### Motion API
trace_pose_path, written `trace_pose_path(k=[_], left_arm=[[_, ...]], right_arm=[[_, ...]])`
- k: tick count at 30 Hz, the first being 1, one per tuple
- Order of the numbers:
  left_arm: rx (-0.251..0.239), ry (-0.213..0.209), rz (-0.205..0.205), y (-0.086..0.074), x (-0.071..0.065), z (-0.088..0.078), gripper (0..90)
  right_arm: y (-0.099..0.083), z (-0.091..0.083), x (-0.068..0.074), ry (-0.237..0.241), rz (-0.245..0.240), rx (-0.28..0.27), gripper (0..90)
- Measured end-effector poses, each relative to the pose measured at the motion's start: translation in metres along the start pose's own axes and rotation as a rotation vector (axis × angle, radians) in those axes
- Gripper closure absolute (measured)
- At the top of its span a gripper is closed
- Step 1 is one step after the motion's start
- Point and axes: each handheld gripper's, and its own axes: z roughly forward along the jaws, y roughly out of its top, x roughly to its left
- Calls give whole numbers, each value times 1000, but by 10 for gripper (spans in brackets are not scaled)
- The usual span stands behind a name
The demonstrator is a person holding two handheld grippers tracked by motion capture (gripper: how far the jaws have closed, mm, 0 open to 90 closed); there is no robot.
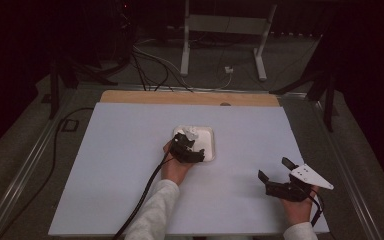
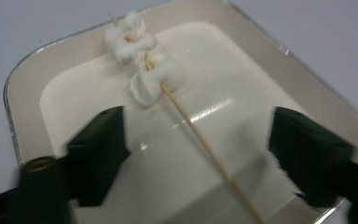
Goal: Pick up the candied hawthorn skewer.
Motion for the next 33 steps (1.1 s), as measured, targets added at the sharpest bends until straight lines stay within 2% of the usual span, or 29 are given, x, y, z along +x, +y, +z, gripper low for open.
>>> trace_pose_path(k=[3,7,14,18,20,21,23,33], left_arm=[[7,-7,15,0,1,-2,469],[33,2,-3,2,8,-6,667],[53,27,-41,3,19,-7,892],[75,24,-50,6,22,-7,900],[78,8,-77,7,25,-7,900],[78,8,-77,7,25,-7,900],[69,-3,-109,6,29,-7,900],[42,-32,-108,6,31,-22,900]], right_arm=[[0,0,0,0,2,0,5],[0,0,0,1,2,0,5],[0,0,0,2,0,2,5],[0,0,0,3,0,4,5],[0,0,1,3,0,4,5],[0,0,1,3,0,4,5],[0,0,0,2,0,3,5],[-1,0,0,1,4,3,5]])
